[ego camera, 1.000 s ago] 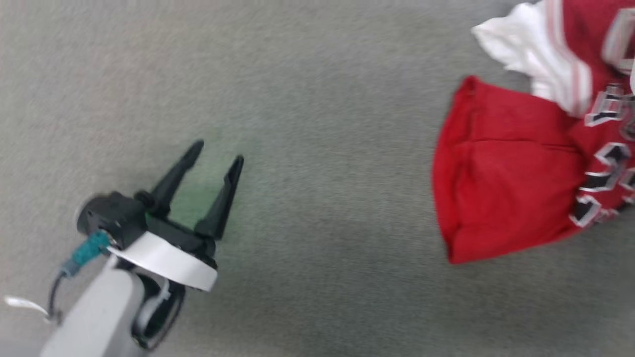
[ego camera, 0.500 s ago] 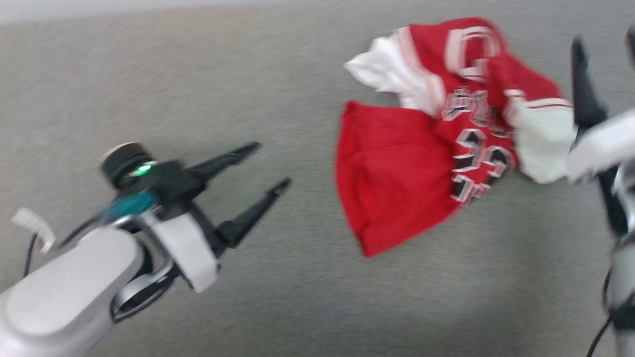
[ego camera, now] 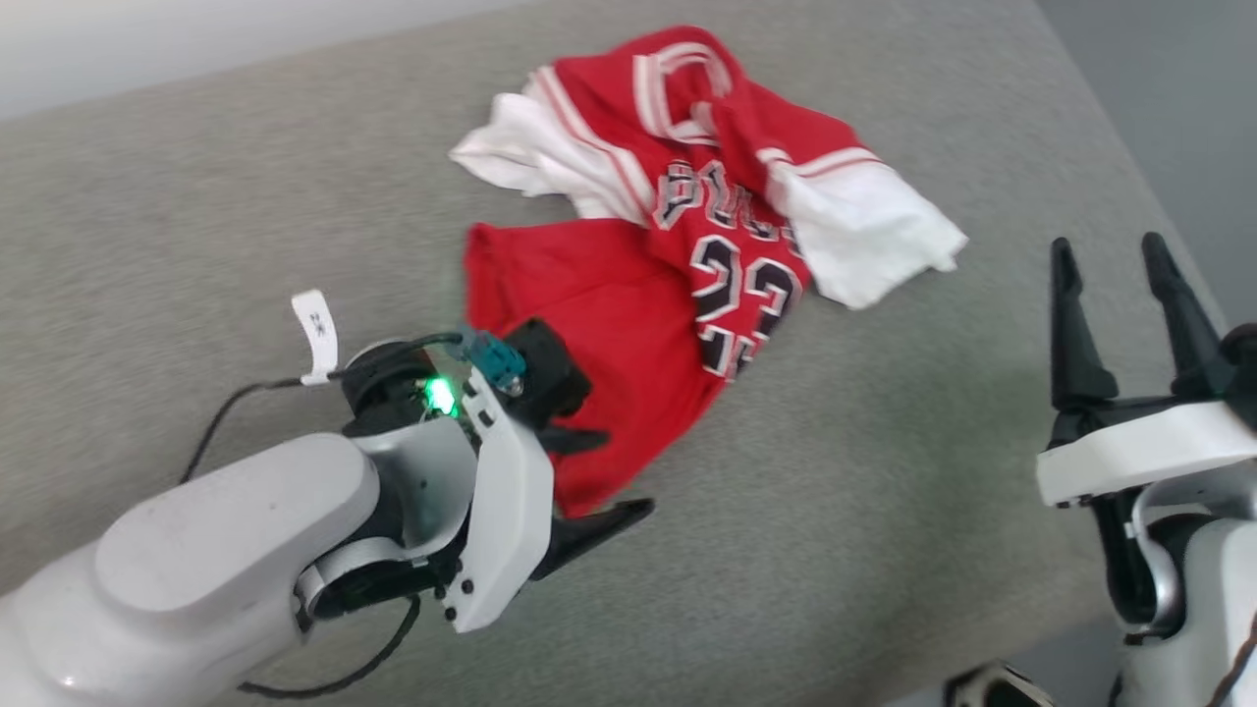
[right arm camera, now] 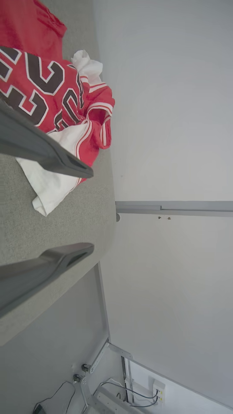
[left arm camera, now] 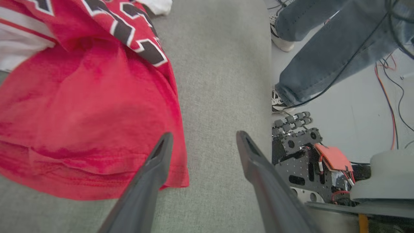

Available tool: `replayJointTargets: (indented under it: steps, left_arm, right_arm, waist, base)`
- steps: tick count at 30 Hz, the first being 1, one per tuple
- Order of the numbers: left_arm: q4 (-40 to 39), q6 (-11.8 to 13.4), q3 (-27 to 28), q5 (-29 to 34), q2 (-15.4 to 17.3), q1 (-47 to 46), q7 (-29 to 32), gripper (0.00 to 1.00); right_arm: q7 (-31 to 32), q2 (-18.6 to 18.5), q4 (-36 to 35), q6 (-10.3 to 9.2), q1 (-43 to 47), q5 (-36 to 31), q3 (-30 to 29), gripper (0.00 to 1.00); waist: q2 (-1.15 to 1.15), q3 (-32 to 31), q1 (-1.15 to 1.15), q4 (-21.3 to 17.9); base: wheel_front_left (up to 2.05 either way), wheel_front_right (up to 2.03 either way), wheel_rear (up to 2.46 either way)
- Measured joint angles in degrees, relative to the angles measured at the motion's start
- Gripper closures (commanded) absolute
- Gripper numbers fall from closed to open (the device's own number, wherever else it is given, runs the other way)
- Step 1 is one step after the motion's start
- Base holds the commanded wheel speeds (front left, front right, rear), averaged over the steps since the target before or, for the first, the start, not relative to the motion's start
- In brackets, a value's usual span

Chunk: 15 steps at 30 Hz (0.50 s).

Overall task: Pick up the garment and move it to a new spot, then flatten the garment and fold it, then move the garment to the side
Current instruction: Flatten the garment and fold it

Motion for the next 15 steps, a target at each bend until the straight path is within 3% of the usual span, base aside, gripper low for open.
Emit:
replayJointTargets:
  steps: [3,6,12,13,14,15]
  left_arm:
    - [2.1,0.0,0.1,1.1,0.1,1.4,2.8,0.00]
    - [5.0,0.0,0.0,5.9,0.3,3.2,4.4,0.00]
    - [9.3,0.0,0.5,8.0,0.0,5.0,2.9,0.00]
    - [9.6,0.0,0.6,8.0,-0.1,5.3,2.8,0.31]
    - [9.8,0.0,0.8,8.0,-0.1,5.6,2.9,0.71]
    - [10.0,0.0,0.9,8.0,-0.3,6.0,2.8,1.00]
  right_arm:
    - [-0.9,0.8,-0.7,0.00,0.4,-0.5,1.0,0.00]
    - [-1.4,1.5,-1.3,0.00,1.0,-0.6,1.7,0.00]
    - [-1.4,1.9,-1.8,0.00,1.4,-1.5,2.8,0.00]
    - [-1.4,1.9,-1.9,0.00,1.5,-1.7,3.0,0.00]
    - [-1.4,2.0,-2.0,0.00,1.7,-1.9,3.4,0.00]
    - [-1.4,2.1,-2.0,0.00,1.9,-2.0,3.7,0.00]
  waist:
    - [0.00,1.1,0.00,-2.1]
    - [0.00,2.1,0.00,-3.7]
    - [0.00,3.0,0.00,-5.8]
    - [0.00,3.0,0.00,-6.0]
    - [0.00,2.9,0.00,-6.1]
    - [0.00,2.7,0.00,-6.2]
  base:
    - [0.00,0.00,0.00]
    - [0.00,0.00,0.00]
    - [0.00,0.00,0.00]
    - [0.00,0.00,0.00]
    - [0.00,0.00,0.00]
    - [0.00,0.00,0.00]
